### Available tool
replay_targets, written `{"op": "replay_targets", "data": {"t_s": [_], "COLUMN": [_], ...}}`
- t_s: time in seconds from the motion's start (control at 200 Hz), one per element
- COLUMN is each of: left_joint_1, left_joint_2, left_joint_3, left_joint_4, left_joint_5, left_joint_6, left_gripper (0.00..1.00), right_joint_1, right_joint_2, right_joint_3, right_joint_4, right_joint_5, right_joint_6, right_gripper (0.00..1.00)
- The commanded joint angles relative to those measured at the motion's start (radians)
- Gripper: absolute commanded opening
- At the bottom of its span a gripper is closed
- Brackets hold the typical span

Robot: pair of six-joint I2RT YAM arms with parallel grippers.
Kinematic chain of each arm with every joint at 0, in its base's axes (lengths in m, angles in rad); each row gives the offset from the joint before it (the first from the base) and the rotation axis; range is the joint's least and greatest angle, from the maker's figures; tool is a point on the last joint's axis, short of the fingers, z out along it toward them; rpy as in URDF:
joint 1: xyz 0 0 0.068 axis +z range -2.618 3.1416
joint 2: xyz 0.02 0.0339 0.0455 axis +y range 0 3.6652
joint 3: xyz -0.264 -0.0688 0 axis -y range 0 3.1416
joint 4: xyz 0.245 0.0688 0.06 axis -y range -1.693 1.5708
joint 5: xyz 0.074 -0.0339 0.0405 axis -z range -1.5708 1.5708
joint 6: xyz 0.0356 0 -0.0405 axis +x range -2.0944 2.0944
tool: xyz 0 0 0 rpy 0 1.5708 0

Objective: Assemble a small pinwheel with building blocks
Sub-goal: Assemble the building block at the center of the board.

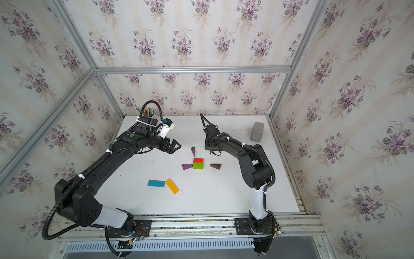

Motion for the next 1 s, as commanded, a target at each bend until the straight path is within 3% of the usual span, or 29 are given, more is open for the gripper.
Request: {"op": "replay_targets", "data": {"t_s": [0.0, 0.355, 0.994], "left_joint_1": [0.002, 0.001, 0.010], "left_joint_2": [-0.017, -0.053, -0.089], "left_joint_3": [-0.015, -0.043, -0.046], "left_joint_4": [0.006, 0.003, 0.004], "left_joint_5": [-0.013, -0.001, -0.006], "left_joint_6": [-0.002, 0.002, 0.008], "left_gripper": [1.00, 1.00, 1.00], "right_joint_1": [0.036, 0.060, 0.082], "right_joint_2": [0.007, 0.034, 0.098], "right_joint_3": [0.008, 0.041, 0.080], "right_joint_4": [-0.026, -0.039, -0.023], "right_joint_5": [0.050, 0.062, 0.075], "right_joint_6": [0.098, 0.203, 0.241], "right_gripper": [0.19, 0.20, 0.20]}}
